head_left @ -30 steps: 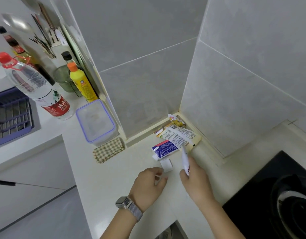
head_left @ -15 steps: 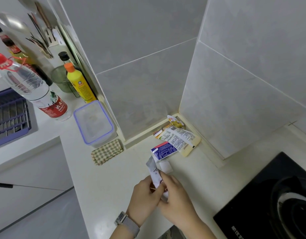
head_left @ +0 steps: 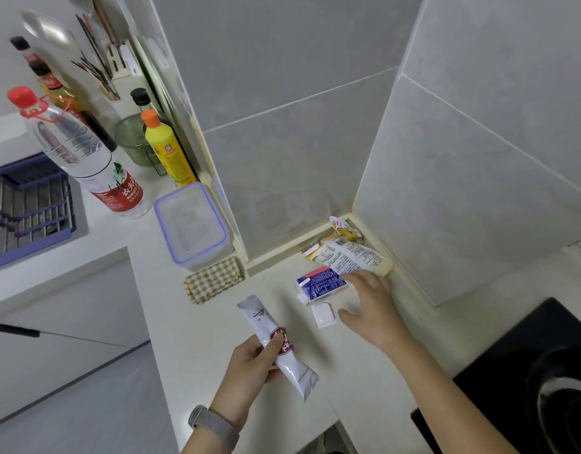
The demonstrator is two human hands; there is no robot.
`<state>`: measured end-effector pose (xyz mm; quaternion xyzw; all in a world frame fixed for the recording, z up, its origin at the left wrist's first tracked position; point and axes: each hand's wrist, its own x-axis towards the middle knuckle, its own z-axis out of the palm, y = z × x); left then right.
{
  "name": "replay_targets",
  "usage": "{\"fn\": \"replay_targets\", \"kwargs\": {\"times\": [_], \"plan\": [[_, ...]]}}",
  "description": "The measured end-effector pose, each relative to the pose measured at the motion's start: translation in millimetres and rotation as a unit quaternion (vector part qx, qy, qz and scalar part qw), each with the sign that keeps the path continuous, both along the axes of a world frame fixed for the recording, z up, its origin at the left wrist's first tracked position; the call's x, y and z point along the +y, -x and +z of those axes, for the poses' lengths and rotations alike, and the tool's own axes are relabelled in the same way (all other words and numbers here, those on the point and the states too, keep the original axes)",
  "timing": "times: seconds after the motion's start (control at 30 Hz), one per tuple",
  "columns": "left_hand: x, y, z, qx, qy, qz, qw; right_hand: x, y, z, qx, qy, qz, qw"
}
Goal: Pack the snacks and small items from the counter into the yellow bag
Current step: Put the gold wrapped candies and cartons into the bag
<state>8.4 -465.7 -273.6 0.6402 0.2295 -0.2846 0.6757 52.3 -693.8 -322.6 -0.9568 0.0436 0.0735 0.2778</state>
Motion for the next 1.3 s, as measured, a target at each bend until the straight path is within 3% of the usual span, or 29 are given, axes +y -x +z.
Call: {"fn": "replay_targets", "kwargs": {"times": [0.17, 0.3, 0.43, 0.8, 0.93, 1.07, 1.13, 1.2, 1.3], "plan": [[0.3, 2.1, 3.0, -0.008, 0.009, 0.022, 1.000, 6.5, -29.3, 5.1, -0.020, 0.090, 0.066, 0.994], [0.0, 2.7, 5.7, -0.005, 0.014, 0.031, 0.999, 27.4, -41.7, 1.0, -0.022, 0.175, 0.181, 0.968], [2.3, 4.1, 6.7, -0.005, 0.015, 0.034, 0.999, 41.9, -50.2, -9.3, 0.008, 0.268, 0.216, 0.939], [8.2, 3.4, 6.6, -0.006, 0.009, 0.053, 0.999, 35.3, -61.7, -11.9, 0.056, 0.264, 0.239, 0.933], [9.4, 3.6, 7.1, -0.007, 0.006, 0.051, 0.999, 40.9, -45.5, -6.7, 0.010, 0.181, 0.202, 0.962], [11.1, 2.3, 7.0, -0.018, -0.002, 0.042, 0.999, 54.2, -16.2, 3.0, -0.046, -0.021, 0.031, 0.998], [11.7, 1.7, 7.0, -0.028, -0.003, 0.033, 0.999, 56.4, -2.1, 11.9, -0.039, -0.215, -0.064, 0.974], [12.3, 1.8, 8.2, -0.037, -0.001, 0.029, 0.999, 55.1, 12.9, 20.2, -0.013, -0.360, -0.131, 0.924], [12.7, 3.9, 12.7, -0.049, 0.005, 0.016, 0.999, 47.7, 35.3, 27.3, 0.002, -0.428, -0.183, 0.885]]}}
